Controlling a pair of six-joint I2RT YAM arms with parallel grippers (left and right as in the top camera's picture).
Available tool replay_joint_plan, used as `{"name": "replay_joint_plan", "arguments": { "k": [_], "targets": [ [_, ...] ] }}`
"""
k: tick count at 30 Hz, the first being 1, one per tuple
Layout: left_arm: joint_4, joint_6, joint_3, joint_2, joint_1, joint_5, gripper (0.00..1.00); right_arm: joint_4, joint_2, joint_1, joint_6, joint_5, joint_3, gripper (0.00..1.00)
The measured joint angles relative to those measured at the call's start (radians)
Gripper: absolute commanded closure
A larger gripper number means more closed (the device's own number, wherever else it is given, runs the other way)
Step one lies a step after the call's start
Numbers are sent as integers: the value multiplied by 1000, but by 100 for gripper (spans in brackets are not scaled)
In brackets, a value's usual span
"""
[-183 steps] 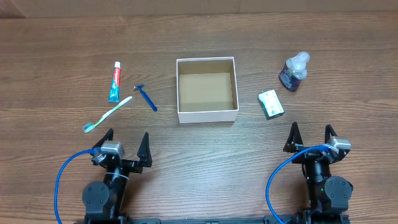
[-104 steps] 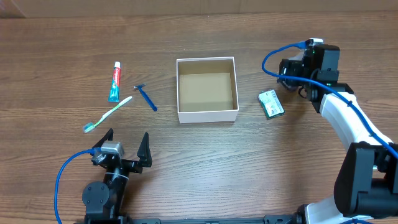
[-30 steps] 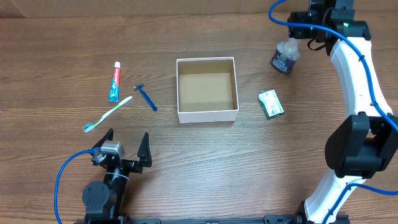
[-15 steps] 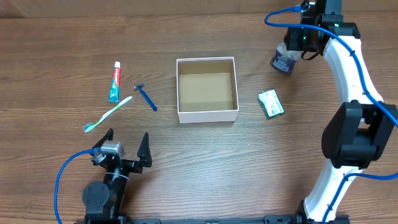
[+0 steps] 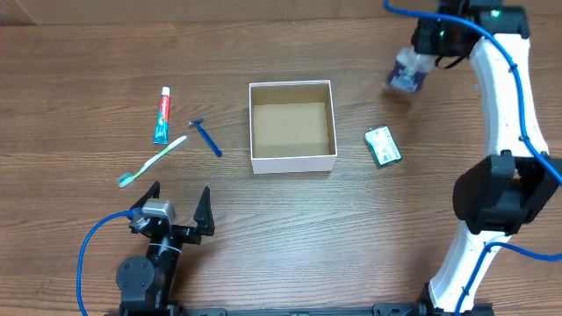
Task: Pack container
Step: 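Carry the soap bottle into the box's back-left corner and release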
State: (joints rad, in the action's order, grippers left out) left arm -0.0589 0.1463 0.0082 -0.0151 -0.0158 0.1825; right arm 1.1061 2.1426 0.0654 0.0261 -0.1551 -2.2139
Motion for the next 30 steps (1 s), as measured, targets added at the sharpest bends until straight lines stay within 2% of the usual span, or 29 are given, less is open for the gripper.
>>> {"name": "replay_joint_plan", "arguments": {
  "k": [3, 10, 15, 20, 23, 26, 30],
  "targets": [
    [-1, 0, 0, 0, 0, -3, 0, 84, 0, 0, -19, -53, -109, 70],
    [0, 0, 0, 0, 0, -3, 0, 303, 0, -11, -34, -393, -276, 72],
    [-1, 0, 0, 0, 0, -3, 0, 395, 0, -140, -24, -430, -283, 72],
    [0, 0, 0, 0, 0, -3, 0, 396, 0, -361, -26, -360, -283, 72],
    [0, 0, 0, 0, 0, -3, 0, 363, 0, -467, -43, -219, -284, 72],
    [0, 0, 0, 0, 0, -3, 0, 296, 0, -520, -77, -90, -284, 72],
    [0, 0, 0, 0, 0, -3, 0, 224, 11, -525, -124, -11, -284, 71]
  ]
}}
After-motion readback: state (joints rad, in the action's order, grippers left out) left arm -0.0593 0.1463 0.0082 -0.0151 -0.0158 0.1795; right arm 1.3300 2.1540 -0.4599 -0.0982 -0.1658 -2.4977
